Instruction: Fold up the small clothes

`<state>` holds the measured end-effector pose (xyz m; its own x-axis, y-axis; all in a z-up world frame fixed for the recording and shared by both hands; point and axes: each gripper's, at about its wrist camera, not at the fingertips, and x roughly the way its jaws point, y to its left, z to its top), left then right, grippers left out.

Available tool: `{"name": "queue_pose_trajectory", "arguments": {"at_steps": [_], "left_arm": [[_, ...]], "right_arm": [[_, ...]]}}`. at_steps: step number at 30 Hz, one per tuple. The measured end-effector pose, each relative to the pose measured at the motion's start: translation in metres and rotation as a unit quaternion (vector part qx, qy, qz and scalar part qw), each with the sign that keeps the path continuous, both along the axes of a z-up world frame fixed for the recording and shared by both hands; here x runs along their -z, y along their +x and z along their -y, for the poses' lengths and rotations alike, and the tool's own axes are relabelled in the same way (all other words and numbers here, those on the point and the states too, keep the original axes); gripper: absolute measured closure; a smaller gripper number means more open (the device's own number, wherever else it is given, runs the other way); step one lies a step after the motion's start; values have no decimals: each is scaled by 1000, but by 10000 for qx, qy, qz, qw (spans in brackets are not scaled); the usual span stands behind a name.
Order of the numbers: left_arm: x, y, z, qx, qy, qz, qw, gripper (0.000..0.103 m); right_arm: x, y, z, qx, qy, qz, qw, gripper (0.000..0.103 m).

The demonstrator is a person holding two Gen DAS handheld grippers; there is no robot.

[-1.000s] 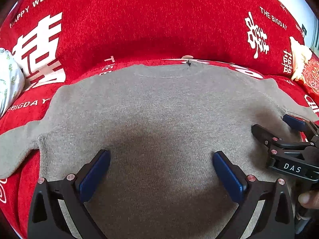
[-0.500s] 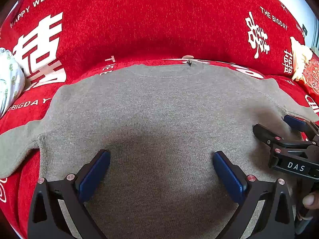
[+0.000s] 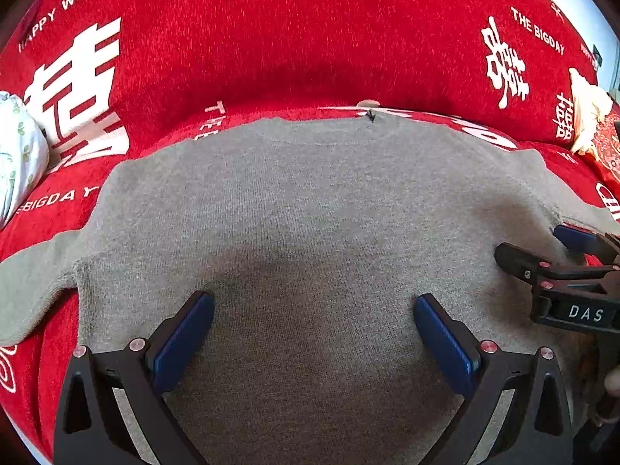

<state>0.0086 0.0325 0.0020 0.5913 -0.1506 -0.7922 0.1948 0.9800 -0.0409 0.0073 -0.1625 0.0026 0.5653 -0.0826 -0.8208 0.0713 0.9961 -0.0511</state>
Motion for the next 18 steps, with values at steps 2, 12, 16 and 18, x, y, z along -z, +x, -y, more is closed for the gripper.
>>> {"name": "queue_pose_trajectory", "arguments": {"at_steps": [2, 12, 16, 18], "left_arm": [[-1, 1, 1, -54, 25, -115, 9999, 0], [-6, 4, 2, -419, 120, -687, 9967, 0], [-9, 4, 0, -540, 137, -921, 9942, 0], [-12, 5, -3, -655, 127, -1068, 9920, 0]], "right_arm": [[0, -1, -1, 34, -1, -6, 10000, 1], [-1, 2, -2, 112, -36, -143, 9998, 1], [-4, 7, -2, 135, -46, -442, 9989, 0], [-9, 7, -2, 70, 1, -520, 9986, 0]]}}
